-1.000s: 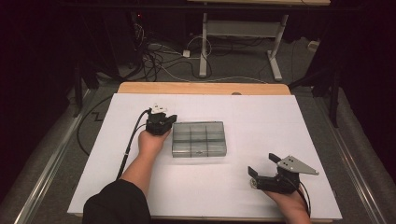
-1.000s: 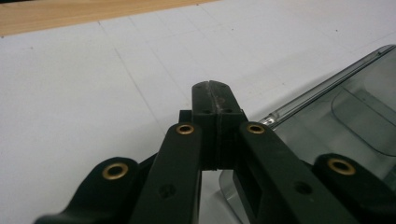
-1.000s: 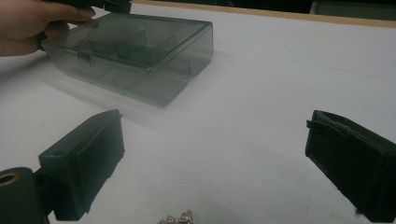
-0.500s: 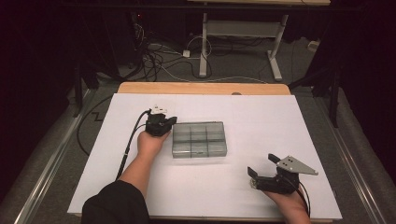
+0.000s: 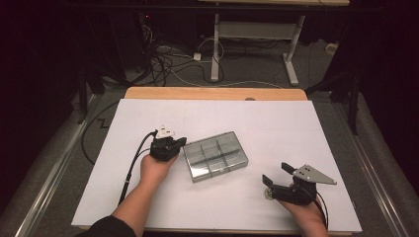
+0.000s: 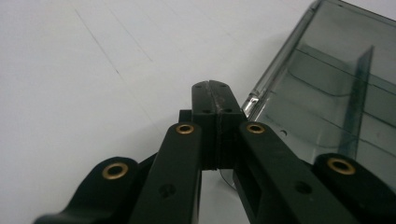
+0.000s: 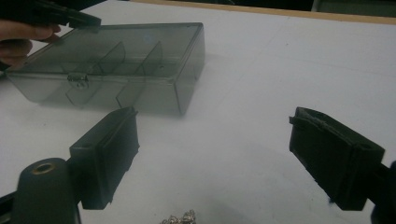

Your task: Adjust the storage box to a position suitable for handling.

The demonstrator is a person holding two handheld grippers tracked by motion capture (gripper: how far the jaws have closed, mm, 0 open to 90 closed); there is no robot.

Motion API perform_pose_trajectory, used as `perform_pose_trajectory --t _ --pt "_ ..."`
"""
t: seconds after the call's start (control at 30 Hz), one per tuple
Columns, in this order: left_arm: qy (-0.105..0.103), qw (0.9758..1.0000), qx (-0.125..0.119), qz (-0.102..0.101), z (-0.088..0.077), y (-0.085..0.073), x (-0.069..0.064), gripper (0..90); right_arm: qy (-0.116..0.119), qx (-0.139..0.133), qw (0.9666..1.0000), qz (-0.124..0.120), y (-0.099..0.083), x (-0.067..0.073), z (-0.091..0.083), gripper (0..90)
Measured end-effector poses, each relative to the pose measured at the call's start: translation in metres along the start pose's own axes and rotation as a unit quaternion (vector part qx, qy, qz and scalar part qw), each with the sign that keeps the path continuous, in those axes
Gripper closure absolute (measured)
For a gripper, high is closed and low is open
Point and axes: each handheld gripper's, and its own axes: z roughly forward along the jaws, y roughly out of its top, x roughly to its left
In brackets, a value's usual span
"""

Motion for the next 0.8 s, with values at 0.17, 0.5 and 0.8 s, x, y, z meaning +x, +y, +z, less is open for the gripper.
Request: perform_pose_trajectory --t 0.17,0.5,0.8 --pt "-0.008 1.0 0.002 0.002 -0.011 -0.01 -0.011 87.6 0.009 -0.003 0.9999 -0.004 0.002 0.003 0.0 24.6" --pt "-0.024 0.9996 0.0 0.018 -0.031 -0.029 -0.031 87.5 0.04 -0.003 0.9992 -0.01 0.004 0.006 0.0 58.7" --pt "-0.016 0.9998 0.006 -0.001 -0.061 -0.044 -0.035 87.6 0.035 0.01 0.9987 -0.034 0.017 0.009 0.012 90.0"
